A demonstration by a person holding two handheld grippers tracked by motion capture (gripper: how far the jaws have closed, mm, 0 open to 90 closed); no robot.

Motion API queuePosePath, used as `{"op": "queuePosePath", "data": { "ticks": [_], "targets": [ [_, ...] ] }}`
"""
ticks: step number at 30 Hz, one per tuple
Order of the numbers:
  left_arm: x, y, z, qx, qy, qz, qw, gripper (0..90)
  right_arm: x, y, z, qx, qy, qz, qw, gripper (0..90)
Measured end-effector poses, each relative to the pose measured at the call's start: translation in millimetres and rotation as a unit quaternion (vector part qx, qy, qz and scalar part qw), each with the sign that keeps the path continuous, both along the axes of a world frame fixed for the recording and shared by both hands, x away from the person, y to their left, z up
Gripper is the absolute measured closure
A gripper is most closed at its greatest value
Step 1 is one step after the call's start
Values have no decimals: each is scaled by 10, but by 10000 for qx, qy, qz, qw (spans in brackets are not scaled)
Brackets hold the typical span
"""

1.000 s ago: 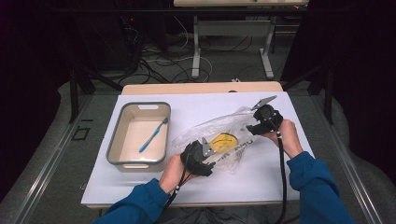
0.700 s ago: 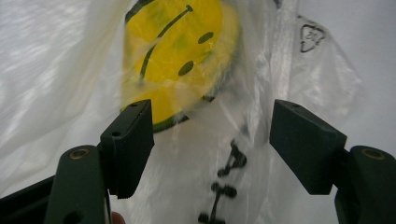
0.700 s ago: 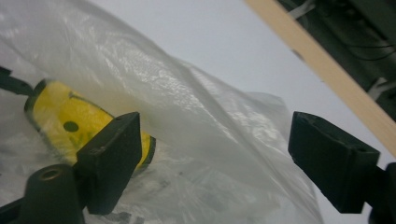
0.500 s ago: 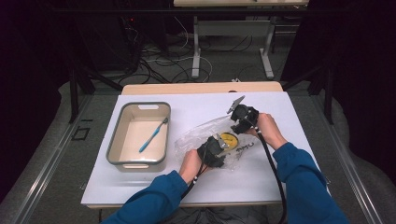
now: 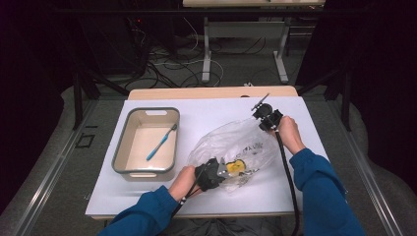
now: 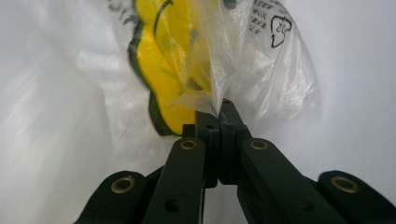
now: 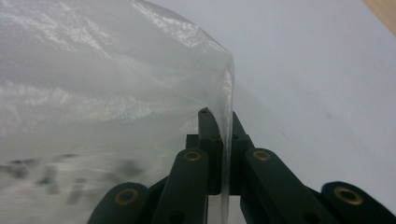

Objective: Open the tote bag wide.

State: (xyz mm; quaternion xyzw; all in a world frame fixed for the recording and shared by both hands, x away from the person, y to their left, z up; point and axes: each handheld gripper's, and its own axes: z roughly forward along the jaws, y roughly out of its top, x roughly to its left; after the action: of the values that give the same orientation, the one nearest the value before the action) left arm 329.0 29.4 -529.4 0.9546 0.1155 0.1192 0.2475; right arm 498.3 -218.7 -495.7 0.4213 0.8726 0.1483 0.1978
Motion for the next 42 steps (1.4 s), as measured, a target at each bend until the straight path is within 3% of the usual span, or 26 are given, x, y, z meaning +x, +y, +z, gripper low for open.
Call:
{"op": "queuePosePath", "data": {
  "ticks": [2,3,4,5,6,7,8,9,10,11,14,17,18,21,22,25,26,27,29,30,31,32,35,37,40,42],
  "targets": [
    [15,138,36,25,-49,136,9999,900,8,-141,-10,-110,240,-204,9994,900],
    [32,200,45,23,-43,211,9998,900,10,-210,-51,51,125,-263,9996,900],
    [49,250,48,56,-38,323,9995,900,0,-255,-58,-91,171,-451,9988,900],
    [76,291,34,33,-29,387,9992,900,0,-310,-104,112,272,-432,9986,900],
    [97,315,23,50,9,427,9991,900,-21,-333,-146,25,288,-513,9983,900],
    [109,319,16,97,-49,515,9986,899,-34,-348,-182,-86,553,-488,9972,900],
    [112,312,16,45,-96,637,9979,892,-64,-345,-248,27,539,-517,9972,900],
    [111,301,37,111,-132,607,9980,884,-84,-342,-216,-282,762,-421,9958,900],
    [96,280,62,87,-177,634,9978,860,-114,-332,-194,-294,892,-403,9948,894],
    [84,260,106,44,-230,696,9973,791,-148,-331,-228,72,606,-389,9974,866],
    [42,184,237,-139,-410,826,9956,561,-237,-322,-75,241,557,-113,9981,759],
    [11,70,282,-469,-466,947,9933,434,-328,-273,59,430,471,205,9978,581],
    [25,41,297,-380,-433,847,9947,413,-354,-264,122,455,402,302,9977,517],
    [87,-63,269,-360,-449,922,9941,361,-429,-230,306,638,120,474,9968,389],
    [112,-103,241,-423,-461,967,9933,357,-438,-216,354,714,41,647,9953,356],
    [209,-232,171,-179,-531,954,9939,352,-435,-97,452,679,-303,1116,9910,313],
    [242,-278,132,-68,-538,998,9935,356,-420,-36,463,663,-382,1278,9888,320],
    [287,-312,82,-144,-424,984,9941,369,-395,30,446,696,-440,1477,9856,328],
    [341,-377,-16,-61,-329,905,9953,433,-302,175,343,664,-156,1756,9821,360],
    [353,-402,-73,23,-314,763,9966,483,-257,248,250,621,65,1822,9813,429],
    [348,-412,-121,-10,-269,662,9974,561,-174,317,124,374,216,1955,9798,527],
    [331,-399,-149,-214,-211,551,9980,675,-134,366,36,202,383,1886,9811,655],
    [276,-361,-157,-264,-81,178,9995,888,-1,420,-173,50,376,1687,9849,885],
    [229,-315,-149,-308,69,-7,9995,900,49,407,-197,-22,533,1280,9903,900],
    [91,-241,-130,-222,153,-324,9991,900,142,339,-269,-19,374,865,9955,900],
    [-21,-192,-109,-149,228,-542,9982,900,196,267,-302,-206,417,657,9968,900]
  ]
}}
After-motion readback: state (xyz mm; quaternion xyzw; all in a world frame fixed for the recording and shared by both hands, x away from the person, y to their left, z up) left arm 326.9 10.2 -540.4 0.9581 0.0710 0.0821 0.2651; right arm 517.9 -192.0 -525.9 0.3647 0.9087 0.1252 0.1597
